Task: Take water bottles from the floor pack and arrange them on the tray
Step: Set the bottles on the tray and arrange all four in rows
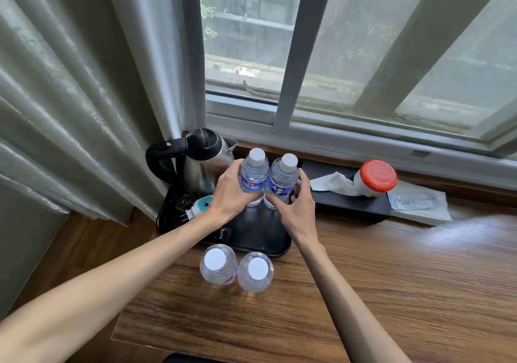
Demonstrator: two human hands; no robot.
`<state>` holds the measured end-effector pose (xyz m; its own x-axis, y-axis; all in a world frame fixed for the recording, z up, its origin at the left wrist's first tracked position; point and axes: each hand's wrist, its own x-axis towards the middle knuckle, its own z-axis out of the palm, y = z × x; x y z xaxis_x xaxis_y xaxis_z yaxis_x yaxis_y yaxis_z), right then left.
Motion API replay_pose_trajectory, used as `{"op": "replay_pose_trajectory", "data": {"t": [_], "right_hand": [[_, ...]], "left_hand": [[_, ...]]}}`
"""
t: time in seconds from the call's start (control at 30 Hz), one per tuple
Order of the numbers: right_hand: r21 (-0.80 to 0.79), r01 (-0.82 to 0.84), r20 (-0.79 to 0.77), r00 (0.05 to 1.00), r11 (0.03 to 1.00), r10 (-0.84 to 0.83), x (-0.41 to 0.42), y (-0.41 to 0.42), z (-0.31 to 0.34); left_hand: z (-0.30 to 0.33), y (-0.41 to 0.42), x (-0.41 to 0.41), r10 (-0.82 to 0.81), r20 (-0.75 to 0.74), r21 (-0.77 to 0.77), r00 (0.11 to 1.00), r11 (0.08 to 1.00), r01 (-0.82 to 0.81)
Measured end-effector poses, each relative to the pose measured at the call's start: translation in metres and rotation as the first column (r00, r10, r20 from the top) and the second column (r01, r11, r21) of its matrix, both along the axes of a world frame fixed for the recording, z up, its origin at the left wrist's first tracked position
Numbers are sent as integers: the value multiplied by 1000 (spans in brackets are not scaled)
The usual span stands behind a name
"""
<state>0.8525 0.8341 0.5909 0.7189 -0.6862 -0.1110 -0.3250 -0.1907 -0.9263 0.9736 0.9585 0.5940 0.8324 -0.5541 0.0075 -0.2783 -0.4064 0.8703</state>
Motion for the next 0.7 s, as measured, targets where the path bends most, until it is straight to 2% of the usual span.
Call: {"op": "replay_pose_trajectory", "data": {"t": [0.17,0.43,0.53,0.7], "right_hand": [[-40,13,-31,999,999,-14,-22,5,6],[-87,72,-31,997,994,-75,-86,26,10],[-22,-43,-12,999,999,43,-111,42,12],[82,-263,-82,959,961,270,-140,72,7]], "left_hand": [[5,19,-4,-25,-69,-85,997,996,19],[22,92,-29,148,-65,-188,987,969,-158],[16,123,-52,144,-65,-163,988,975,-153],[-1,164,-91,-10,-231,-84,973,996,-10]]}}
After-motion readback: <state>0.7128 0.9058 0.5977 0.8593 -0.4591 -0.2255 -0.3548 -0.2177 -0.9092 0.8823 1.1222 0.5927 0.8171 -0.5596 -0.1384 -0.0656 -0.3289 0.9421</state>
